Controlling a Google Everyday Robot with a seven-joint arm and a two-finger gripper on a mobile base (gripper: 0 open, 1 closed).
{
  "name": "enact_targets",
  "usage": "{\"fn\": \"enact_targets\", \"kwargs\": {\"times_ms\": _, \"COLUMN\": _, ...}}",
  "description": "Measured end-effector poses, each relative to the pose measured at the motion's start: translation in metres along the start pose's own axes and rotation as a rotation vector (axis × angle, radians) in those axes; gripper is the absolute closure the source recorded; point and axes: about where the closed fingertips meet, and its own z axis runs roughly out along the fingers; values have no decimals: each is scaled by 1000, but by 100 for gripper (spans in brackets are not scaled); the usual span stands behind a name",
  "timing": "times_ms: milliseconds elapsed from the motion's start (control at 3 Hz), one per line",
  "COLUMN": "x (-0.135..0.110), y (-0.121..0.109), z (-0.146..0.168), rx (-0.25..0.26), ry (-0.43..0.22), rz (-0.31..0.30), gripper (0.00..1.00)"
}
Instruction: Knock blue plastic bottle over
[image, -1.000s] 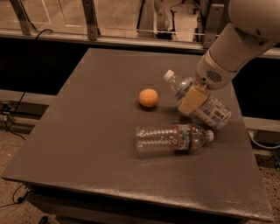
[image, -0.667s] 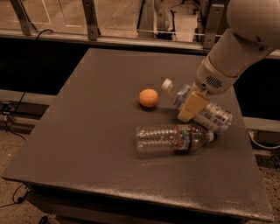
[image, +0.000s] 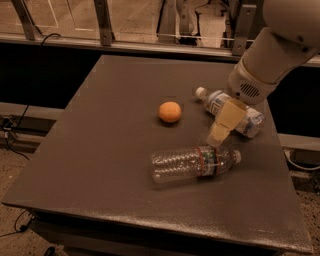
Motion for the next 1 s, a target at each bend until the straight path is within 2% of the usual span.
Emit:
{"fn": "enact_targets", "kwargs": {"times_ms": 333, "x": 4, "y": -6, "z": -25, "rx": 16, "ry": -29, "rz": -4, "gripper": 0}}
{"fn": "enact_targets", "kwargs": {"times_ms": 667, "x": 33, "y": -10, "z": -48, "rx": 55, "ry": -93, "rz": 67, "gripper": 0}}
{"fn": "enact_targets", "kwargs": {"times_ms": 1000, "x": 32, "y": -10, "z": -48, "rx": 55, "ry": -92, "rz": 66, "gripper": 0}}
